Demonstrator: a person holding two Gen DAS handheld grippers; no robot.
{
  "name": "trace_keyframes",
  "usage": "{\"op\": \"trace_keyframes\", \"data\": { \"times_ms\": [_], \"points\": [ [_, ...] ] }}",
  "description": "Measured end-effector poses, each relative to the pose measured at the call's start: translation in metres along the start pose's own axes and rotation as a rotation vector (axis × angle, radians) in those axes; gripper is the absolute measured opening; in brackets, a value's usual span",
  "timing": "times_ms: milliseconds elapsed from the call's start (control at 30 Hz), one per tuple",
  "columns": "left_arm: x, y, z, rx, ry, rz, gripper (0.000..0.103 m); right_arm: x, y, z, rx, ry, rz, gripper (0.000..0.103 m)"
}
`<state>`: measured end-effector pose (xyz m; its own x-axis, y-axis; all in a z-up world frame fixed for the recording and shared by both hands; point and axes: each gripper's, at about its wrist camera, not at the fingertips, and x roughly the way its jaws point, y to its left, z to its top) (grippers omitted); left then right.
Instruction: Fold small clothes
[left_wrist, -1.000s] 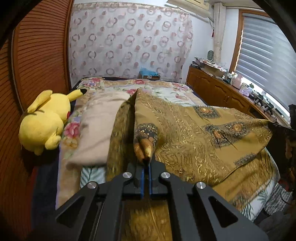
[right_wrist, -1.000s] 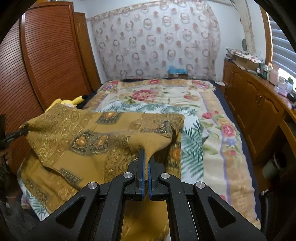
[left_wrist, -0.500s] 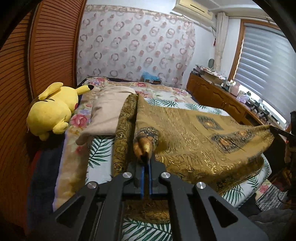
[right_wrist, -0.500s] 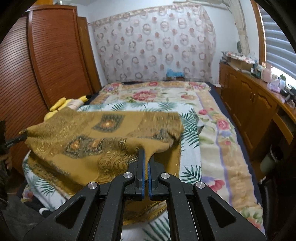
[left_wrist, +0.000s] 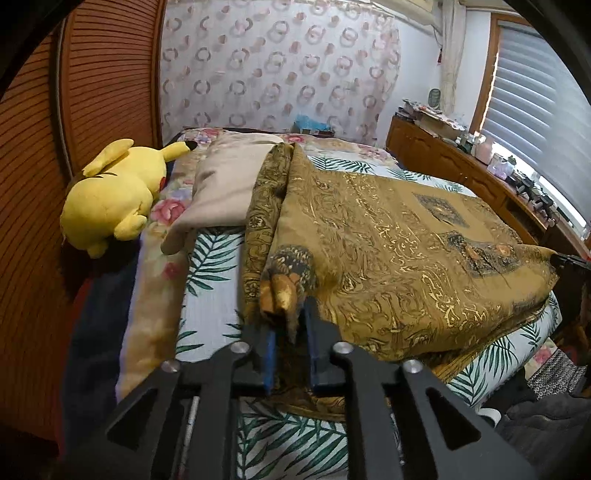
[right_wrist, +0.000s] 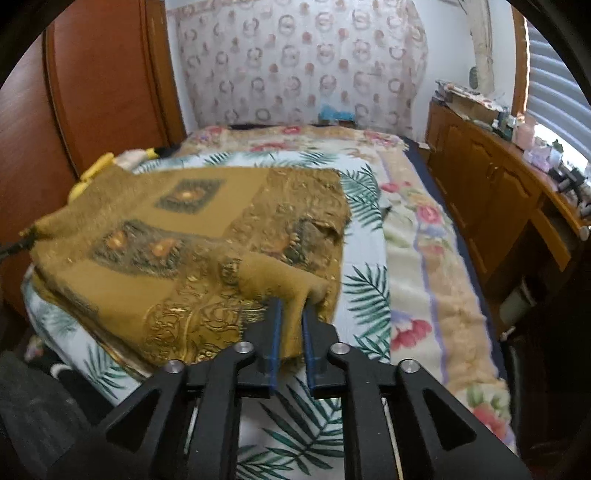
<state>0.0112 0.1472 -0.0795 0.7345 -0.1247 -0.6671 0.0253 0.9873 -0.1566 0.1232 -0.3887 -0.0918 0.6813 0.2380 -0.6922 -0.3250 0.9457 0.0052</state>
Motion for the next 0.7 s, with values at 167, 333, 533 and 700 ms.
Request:
{"op": "trace_keyframes", "data": {
  "times_ms": [167, 333, 533, 700],
  "points": [
    [-0.009, 0.0, 0.003, 0.0, -0.031, -0.002, 0.04, -0.011, 0.0, 0.011, 0.005, -0.065, -0.077, 0.042],
    [0.002, 0.0, 0.004, 0.001, -0.015, -0.003, 0.052, -0.014, 0.009, 0.027, 0.003, -0.122, -0.052, 0.055],
    [0.016, 0.002, 0.002, -0.013, 0.011, 0.024, 0.052, 0.025, 0.045, 0.035, -0.058, -0.08, 0.011, 0.058],
    [0.02, 0.005, 0.0, -0.019, 0.024, 0.051, 0.052, 0.064, 0.072, 0.033, -0.094, -0.013, 0.069, 0.058]
  ]
}}
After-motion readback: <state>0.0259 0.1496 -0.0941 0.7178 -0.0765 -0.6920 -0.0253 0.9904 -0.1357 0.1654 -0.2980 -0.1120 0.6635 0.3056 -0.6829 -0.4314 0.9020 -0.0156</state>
